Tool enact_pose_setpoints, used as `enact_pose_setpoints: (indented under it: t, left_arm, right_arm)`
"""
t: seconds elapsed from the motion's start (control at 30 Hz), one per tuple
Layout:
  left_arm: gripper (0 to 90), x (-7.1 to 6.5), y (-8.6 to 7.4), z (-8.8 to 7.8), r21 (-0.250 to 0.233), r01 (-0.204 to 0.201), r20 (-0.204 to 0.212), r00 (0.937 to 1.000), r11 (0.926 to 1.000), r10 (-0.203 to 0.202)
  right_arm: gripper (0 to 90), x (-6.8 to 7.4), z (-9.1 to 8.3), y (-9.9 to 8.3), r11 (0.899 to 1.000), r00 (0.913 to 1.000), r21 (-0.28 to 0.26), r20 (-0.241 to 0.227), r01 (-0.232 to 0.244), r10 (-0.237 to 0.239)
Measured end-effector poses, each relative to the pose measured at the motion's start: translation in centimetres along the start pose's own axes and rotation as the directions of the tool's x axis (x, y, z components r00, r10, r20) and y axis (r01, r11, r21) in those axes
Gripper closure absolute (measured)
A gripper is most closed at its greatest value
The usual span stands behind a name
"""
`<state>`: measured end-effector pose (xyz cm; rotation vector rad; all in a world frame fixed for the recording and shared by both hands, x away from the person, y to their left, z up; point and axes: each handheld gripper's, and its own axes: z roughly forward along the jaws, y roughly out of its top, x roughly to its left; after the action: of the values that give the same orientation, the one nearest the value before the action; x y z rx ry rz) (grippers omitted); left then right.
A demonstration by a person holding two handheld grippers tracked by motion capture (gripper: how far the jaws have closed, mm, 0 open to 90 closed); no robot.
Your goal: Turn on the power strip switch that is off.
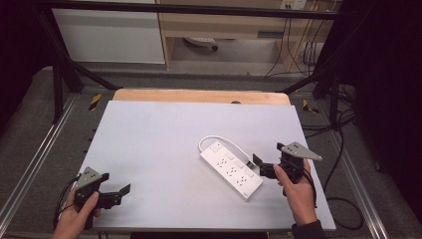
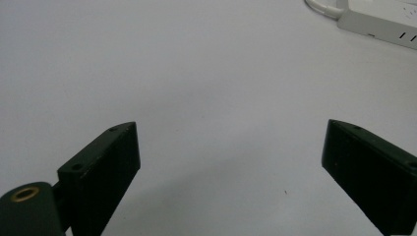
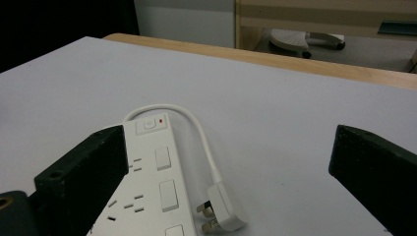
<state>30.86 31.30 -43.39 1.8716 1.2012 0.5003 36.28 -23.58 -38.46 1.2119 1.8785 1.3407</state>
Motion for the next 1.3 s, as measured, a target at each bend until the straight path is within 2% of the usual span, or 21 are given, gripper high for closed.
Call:
enact_pose_setpoints:
  t: [0.27,0.73,1.3]
  left_arm:
    - [7.5,0.0,0.0,0.0,-0.003,-0.002,0.001,1.0000,1.0000,0.002]
    - [7.5,0.1,0.0,-0.1,-0.004,0.000,-0.002,1.0000,1.0000,0.000]
    - [7.5,0.1,0.0,-0.1,-0.005,0.001,-0.007,1.0000,1.0000,-0.001]
  right_arm:
    - [2.0,-1.2,-1.4,-0.3,1.000,0.9994,-0.002,0.034,-0.006,0.006]
    - [2.6,-4.1,-3.8,-1.7,0.998,0.9934,0.007,0.097,-0.062,0.061]
    - [3.3,-6.0,-4.4,-3.8,0.993,0.9878,0.060,0.123,-0.104,0.097]
